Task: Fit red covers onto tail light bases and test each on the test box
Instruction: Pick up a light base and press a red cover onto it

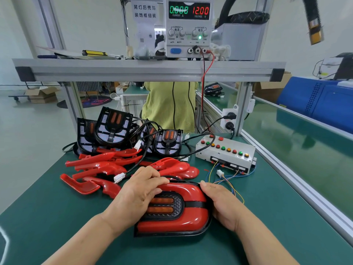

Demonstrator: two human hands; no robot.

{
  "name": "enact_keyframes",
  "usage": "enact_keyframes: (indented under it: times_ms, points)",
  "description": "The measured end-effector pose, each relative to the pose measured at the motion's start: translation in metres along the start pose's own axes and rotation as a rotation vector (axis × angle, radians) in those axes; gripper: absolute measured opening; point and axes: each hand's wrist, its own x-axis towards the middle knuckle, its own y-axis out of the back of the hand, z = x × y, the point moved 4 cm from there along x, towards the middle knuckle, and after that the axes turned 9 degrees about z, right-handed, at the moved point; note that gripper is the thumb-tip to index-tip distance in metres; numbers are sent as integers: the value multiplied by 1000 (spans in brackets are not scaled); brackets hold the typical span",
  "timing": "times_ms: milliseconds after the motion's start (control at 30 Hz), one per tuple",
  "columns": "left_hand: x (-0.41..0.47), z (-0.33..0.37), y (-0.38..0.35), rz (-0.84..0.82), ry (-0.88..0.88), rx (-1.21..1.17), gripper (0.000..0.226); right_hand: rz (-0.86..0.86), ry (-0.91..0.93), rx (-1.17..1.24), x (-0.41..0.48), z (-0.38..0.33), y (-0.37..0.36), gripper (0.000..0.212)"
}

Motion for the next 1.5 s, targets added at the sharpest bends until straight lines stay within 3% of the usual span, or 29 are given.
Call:
enact_keyframes:
  times_ms: [633, 933, 1200, 1267, 1367, 1500]
  points:
    - [-5, -4, -10, 103, 0, 59, 37, 32, 16, -61, -6, -2, -2, 37]
    - [-8, -7, -15, 132, 51, 4, 33, 74, 67, -138, -9, -5, -8, 49]
    - [-8, -8, -15, 121, 68, 10, 31, 4, 130, -98, -12, -8, -13, 32]
    - [-9, -9, -13, 123, 133, -51, 31, -8, 134, -77, -13, -8, -13, 33]
    - [-11, -19, -6, 236, 385, -232, 41, -18, 139, -71, -13, -9, -12, 45]
    - [-16, -42, -1, 362, 651, -324, 29, -7, 137, -51, -11, -9, -10, 52]
